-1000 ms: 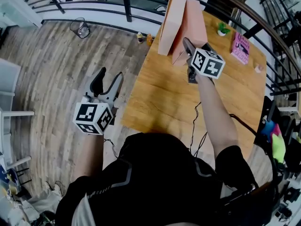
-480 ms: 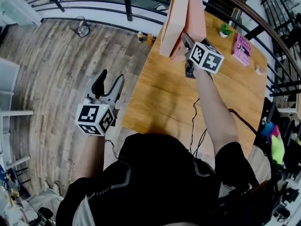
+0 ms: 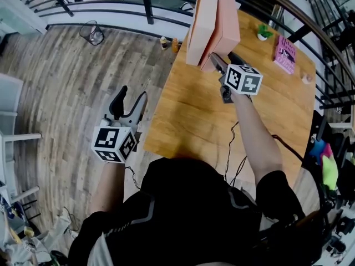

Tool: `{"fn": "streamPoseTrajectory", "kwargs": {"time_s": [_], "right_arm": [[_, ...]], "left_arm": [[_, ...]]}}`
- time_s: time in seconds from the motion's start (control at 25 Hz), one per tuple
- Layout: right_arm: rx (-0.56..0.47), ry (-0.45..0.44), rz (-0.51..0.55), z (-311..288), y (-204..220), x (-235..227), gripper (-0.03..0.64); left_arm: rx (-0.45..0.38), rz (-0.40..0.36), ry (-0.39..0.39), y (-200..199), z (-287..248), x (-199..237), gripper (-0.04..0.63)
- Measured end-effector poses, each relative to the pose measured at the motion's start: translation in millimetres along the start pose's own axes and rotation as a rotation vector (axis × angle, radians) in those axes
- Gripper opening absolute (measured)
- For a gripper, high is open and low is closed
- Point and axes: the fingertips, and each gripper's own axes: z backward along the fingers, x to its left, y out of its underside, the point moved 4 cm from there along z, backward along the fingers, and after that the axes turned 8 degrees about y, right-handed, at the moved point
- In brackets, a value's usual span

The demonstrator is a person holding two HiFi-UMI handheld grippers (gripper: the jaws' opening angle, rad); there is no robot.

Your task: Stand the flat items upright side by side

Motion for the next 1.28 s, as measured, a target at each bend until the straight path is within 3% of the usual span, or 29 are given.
{"fn": "streamPoseTrajectory", "kwargs": {"time_s": [0.12, 0.2, 0.72, 1.28], "right_arm": [[0.009, 0.024, 0.007, -5.9, 3.3, -0.1, 0.232], [0.013, 0.029, 0.014, -10.8, 1.4, 2.7, 0.224], [0.012, 0.012, -0.041, -20.1, 0.7, 13.2, 0.209], [-0.002, -0.004, -0.046, -9.9, -4.2, 11.1, 0.216]], "left_arm": [[-0.003, -0.007, -0.007, -3.8, 0.6, 2.6, 0.272], [-0.009, -0.008, -0.024, -6.8, 2.0, 5.6, 0.272], [-0.016, -0.029, -0.032, -18.5, 4.4, 5.7, 0.267], [-0.050, -0.042, 0.032, -35.3, -6.9, -14.3, 0.267]]}}
